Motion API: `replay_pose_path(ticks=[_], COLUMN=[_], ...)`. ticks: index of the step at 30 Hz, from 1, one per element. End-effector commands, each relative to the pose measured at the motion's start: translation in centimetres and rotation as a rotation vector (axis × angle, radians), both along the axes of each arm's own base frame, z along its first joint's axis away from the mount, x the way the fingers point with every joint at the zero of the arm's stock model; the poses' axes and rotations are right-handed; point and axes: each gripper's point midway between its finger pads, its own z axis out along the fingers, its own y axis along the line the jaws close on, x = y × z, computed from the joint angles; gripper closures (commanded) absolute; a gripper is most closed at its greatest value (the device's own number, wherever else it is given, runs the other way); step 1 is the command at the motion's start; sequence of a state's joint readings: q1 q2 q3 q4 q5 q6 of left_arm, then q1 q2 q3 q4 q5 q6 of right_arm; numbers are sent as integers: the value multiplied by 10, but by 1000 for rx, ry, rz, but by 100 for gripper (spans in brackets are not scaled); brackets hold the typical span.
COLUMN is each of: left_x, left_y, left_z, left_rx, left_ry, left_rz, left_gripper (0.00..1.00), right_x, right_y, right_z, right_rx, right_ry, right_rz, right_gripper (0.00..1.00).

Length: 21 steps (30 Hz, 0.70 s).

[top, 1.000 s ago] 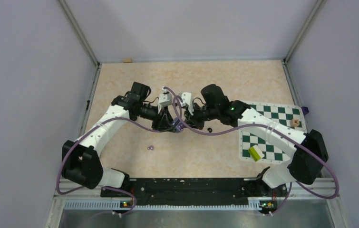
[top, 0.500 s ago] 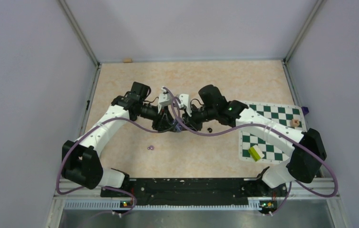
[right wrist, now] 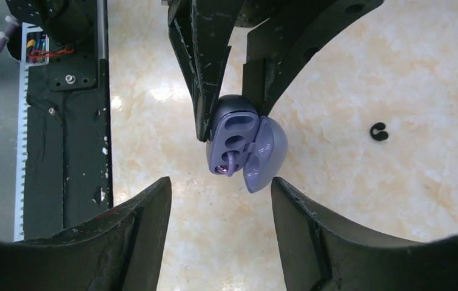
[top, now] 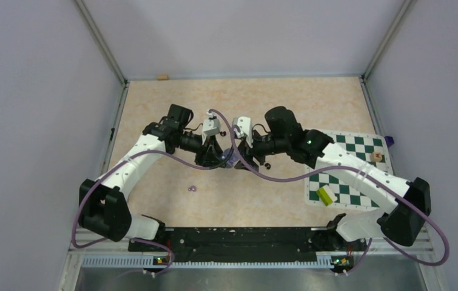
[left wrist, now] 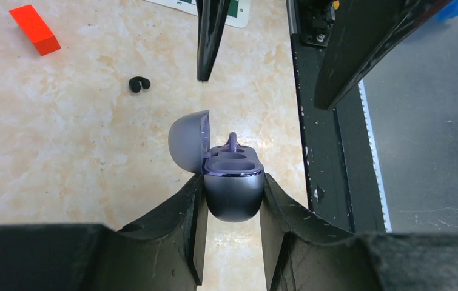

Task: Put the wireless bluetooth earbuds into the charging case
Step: Insert the right earbud into the right side groove of the charging case.

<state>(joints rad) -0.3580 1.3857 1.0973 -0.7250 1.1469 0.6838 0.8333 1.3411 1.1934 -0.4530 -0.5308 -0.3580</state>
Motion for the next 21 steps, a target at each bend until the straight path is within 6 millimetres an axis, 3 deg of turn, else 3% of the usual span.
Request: replay_pose_path(ticks=[1, 6, 11, 18, 21], left_x=[1, 3, 9, 24, 22], left_y=[-1, 3, 13, 53, 71], left_z=[15, 18, 29, 64, 72], left_rx=[-29, -28, -50, -104, -81], left_ry=[-44, -62, -87, -189, -241], left_rz=[-10, 3, 34, 153, 204], left_gripper=[100, 100, 100, 100, 100], right_x=[6, 15, 28, 58, 69], right_y=[-11, -29, -40, -28, -20], right_z=[61, 74, 73, 55, 42], right_rx=[110, 118, 103, 104, 101], right_ry=[-152, -198, -217, -150, -98], right_rz=[-8, -44, -102, -213, -251], right_gripper=[37, 27, 25, 26, 28])
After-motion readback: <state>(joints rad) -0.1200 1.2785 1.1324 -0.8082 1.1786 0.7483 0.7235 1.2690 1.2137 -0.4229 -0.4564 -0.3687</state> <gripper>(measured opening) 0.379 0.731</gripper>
